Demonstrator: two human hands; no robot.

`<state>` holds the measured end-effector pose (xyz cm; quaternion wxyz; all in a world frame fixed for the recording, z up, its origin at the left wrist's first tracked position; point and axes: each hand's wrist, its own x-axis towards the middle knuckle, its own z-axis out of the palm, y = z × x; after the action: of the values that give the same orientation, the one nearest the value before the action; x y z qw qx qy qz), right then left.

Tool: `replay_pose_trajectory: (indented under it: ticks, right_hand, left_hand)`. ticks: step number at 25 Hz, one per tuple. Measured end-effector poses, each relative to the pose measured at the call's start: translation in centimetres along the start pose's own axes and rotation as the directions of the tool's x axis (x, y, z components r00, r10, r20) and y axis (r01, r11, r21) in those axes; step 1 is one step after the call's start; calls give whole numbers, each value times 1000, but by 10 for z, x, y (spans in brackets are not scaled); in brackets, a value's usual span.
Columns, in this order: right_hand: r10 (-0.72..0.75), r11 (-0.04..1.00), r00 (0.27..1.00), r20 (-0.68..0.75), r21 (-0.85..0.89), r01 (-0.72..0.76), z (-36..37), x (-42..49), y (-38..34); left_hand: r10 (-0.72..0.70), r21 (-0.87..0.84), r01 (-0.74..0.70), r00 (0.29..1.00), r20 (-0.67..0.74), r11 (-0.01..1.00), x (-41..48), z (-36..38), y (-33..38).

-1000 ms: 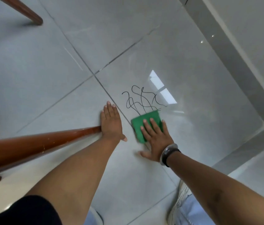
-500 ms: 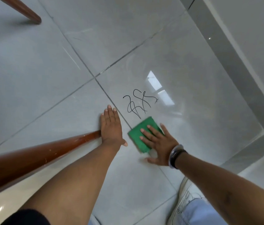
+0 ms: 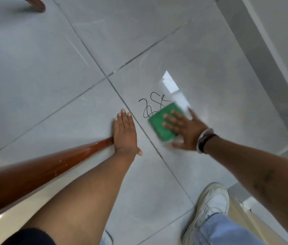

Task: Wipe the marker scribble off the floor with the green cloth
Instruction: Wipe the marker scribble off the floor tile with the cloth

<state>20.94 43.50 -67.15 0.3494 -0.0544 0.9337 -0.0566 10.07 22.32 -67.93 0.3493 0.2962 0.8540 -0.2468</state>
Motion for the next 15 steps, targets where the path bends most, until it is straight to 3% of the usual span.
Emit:
replay_pose_trajectory:
  ticks: [1,2,3,4,5,6,7,8,9,10,11,13,14,15]
  right_hand:
    - [268,959,962,-45,110,-262,-4,16,14]
    - [542,812,840,-37,280,-512,-14,33,22]
    - [698,654,716,28,381,-653,-28,47,19]
    - [696,632,713,85,400,-664,-39,54,7]
    - [586,761,810,42,317,-567,-34,54,-5]
    - [352,918,936,-2,194,-345,-22,44,-18]
    - [75,995,997,4,58,-76,-13,25,-33]
    - [-122,992,990,76,-31,124,-8,6,-34]
    - [-214,972,970,112,-70,223,-5,-3,-25]
    - [-179,979,981,69,-91,185,-2,0,-16]
    - [-31,997,1000,-1,-68,31,-6,14,-9]
    - [385,905,920,-73,226,-360,-23,55,-14]
    - [482,841,873,-71,318,-438,-36,74,-24]
    - [462,853,885,-67,306,-422,-43,83,-37]
  left_hand:
    - [-1,1,1,1000,-15,1000,2,0,-1]
    - [4,2,-4,1000,-22,1000,2,0,0]
    - [8,-2,-8,1000,-20,1000,1,1,0]
    - [7,-9,-7,1000,-15,1000,1,1,0]
    - [9,-14,-9,1000,-8,1000,0,0,-1]
    - [14,-19,-14,1000,-2,1000,0,0,-2]
    - [14,-25,-14,1000,-3,1000,1,1,-3]
    - [8,-28,-9,1000,-7,1000,1,2,-4]
    - [7,-24,-7,1000,-8,1000,1,3,-5]
    - [5,-17,-5,1000,-18,1000,1,4,-4]
    - [6,-11,-7,999,-32,1000,3,5,-4]
    - [25,-23,-26,999,-47,999,3,9,-5]
    - [23,-32,-25,998,-60,999,3,10,-7]
    - [23,-22,-25,998,-62,999,2,9,-8]
